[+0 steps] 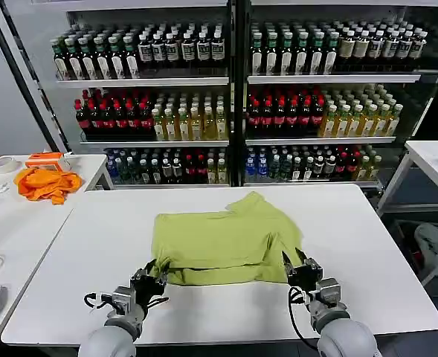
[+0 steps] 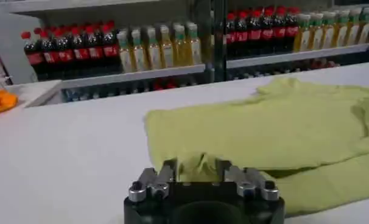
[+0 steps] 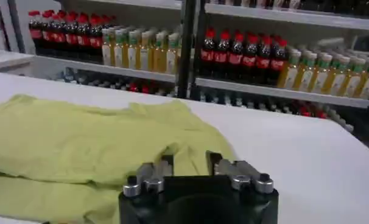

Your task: Fold and organize the clothes.

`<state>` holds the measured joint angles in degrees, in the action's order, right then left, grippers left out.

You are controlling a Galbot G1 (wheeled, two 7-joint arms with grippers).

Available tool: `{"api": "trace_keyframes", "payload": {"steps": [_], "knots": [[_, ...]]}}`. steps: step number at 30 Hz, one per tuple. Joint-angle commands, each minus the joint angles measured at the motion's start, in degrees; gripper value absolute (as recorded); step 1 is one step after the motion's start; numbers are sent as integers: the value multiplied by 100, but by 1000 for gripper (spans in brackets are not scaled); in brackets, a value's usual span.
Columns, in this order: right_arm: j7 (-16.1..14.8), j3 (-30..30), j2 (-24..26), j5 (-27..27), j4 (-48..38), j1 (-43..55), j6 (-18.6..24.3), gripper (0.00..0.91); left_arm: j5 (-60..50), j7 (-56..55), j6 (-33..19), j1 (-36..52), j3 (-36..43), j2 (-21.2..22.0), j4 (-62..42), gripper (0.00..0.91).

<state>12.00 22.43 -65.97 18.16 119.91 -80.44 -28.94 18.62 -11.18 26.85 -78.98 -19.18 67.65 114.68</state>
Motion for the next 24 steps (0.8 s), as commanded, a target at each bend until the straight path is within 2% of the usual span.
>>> {"api": "trace_keyframes", "payload": {"steps": [1,7,8,9,10,11,12,14,24], "knots": [[40,369,-15,161,24,-466,-86,907,-1,3,-35,-191,-53,9,39,907],[114,287,-60,593,-320,-232,-264,907,-16,-38,-48,-173,-27,39,-189,907],[111,264,-61,637,-364,-207,-262,705,-18,-49,-39,-132,-14,43,-249,907],[110,247,-63,677,-388,-186,-261,564,-20,-59,-30,-102,-2,45,-293,796],[124,189,-76,798,-466,-121,-260,212,-20,-61,-23,-82,1,46,-312,464],[122,164,-80,821,-492,-93,-255,71,-18,-71,-15,-49,11,45,-344,302],[121,135,-86,844,-547,-63,-245,0,-19,-68,-16,-30,18,43,-359,60],[116,85,-93,845,-607,-16,-224,0,-18,-67,-21,-9,27,37,-380,20],[102,54,-58,868,-679,8,-183,0,-9,-33,-82,-58,25,4,-367,20]]}}
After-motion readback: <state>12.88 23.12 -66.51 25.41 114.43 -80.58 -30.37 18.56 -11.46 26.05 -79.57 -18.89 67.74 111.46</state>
